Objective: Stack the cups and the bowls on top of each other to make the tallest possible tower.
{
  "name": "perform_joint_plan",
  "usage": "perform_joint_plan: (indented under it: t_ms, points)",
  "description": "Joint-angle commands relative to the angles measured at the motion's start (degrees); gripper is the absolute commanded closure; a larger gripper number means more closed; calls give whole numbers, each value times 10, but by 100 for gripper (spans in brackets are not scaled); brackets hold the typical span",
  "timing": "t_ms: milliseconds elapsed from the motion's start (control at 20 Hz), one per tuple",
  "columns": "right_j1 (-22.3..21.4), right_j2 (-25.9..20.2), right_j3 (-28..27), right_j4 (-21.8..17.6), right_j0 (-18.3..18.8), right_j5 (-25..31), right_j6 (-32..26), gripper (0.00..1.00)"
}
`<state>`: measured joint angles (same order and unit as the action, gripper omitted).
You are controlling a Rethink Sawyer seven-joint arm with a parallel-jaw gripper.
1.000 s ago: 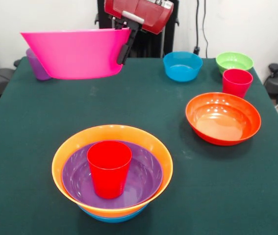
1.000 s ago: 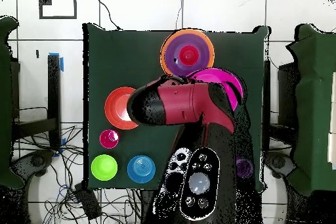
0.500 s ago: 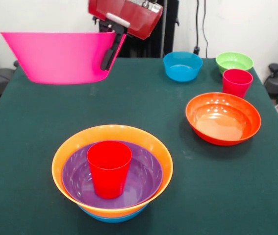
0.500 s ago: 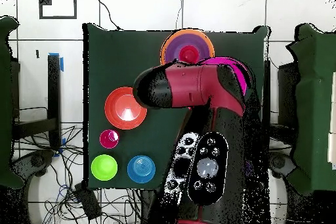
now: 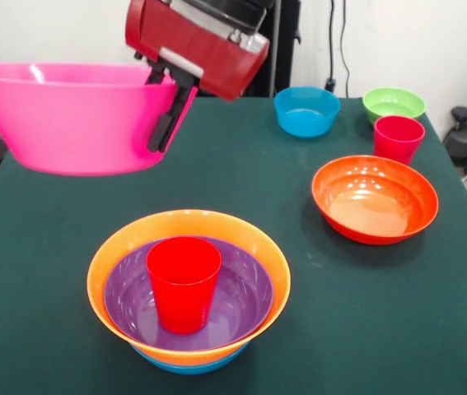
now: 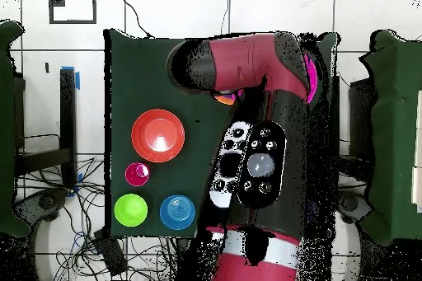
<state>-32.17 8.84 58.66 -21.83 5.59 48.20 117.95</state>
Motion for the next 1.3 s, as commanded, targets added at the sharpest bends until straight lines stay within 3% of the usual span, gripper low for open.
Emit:
perform_joint_plan:
  t_ms: [50, 400, 600, 800, 1000, 1300]
  points:
    - [89, -81, -172, -38, 1, 120, -163, 100]
    - [175, -80, -337, -48, -17, 211, -179, 100]
    - [238, -92, -455, -51, -25, 278, -208, 100]
    - [282, -105, -537, -51, -31, 327, -237, 100]
    - [301, -130, -565, -29, -27, 366, -253, 100]
    - [293, -192, -560, -8, -17, 423, -254, 100]
